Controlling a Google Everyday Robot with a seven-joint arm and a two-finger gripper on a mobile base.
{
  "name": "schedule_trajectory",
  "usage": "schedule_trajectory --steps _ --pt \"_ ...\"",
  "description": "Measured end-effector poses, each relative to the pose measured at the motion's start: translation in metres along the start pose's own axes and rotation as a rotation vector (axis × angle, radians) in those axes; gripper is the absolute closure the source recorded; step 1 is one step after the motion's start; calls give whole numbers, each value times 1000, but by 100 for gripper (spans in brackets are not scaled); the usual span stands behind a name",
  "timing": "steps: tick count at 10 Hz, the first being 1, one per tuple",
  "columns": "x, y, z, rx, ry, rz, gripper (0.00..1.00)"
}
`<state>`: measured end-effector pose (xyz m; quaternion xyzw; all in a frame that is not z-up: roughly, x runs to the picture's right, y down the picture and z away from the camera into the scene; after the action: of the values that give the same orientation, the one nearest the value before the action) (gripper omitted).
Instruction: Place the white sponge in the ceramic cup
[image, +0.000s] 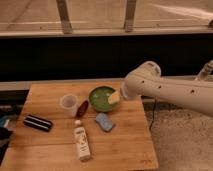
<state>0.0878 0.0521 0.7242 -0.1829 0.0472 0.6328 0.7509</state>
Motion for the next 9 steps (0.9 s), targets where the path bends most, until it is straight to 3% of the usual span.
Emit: schedule_trajectory --steps 4,6,7,9 --pt "1 4 -1 14 -3 -37 20" --pt "3 37 2 18 4 -154 20" --pt "3 65 7 17 11 -242 20" --pt "8 109 12 -19 19 -364 20"
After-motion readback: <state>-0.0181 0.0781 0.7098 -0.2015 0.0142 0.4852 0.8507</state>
